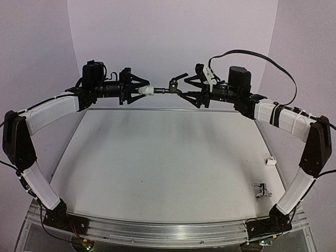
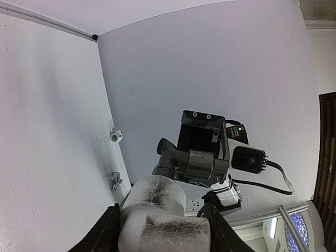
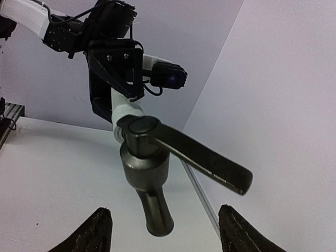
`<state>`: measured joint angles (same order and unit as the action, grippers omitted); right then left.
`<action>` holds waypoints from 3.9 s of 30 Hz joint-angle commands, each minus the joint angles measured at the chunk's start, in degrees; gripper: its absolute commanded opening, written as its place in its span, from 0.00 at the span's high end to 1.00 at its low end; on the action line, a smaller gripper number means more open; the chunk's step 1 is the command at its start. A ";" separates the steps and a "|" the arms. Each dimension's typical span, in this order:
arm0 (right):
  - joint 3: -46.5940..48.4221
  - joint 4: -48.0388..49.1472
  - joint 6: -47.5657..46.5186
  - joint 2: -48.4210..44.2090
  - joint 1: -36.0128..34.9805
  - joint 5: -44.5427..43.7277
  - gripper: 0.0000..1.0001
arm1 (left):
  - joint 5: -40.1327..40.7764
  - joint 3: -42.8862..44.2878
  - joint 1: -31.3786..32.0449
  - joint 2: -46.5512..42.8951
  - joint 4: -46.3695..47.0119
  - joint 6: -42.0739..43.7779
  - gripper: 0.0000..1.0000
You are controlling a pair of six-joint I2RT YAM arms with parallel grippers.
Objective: Install the water faucets
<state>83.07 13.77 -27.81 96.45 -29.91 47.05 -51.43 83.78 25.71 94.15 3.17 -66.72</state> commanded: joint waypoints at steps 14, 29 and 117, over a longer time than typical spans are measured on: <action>3.13 16.35 17.48 5.74 -2.49 6.14 0.55 | -1.95 -0.47 0.74 -6.52 4.27 -0.95 1.00; 4.87 17.31 21.49 7.18 -4.02 9.41 0.74 | -2.56 0.06 1.44 -5.70 4.21 -0.31 1.00; -12.43 7.89 30.98 -11.55 2.93 4.10 0.16 | 17.16 2.47 0.60 -6.46 1.82 37.97 1.00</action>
<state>70.69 25.23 28.94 88.63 -25.97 52.06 -43.35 82.13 27.64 85.26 2.54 1.71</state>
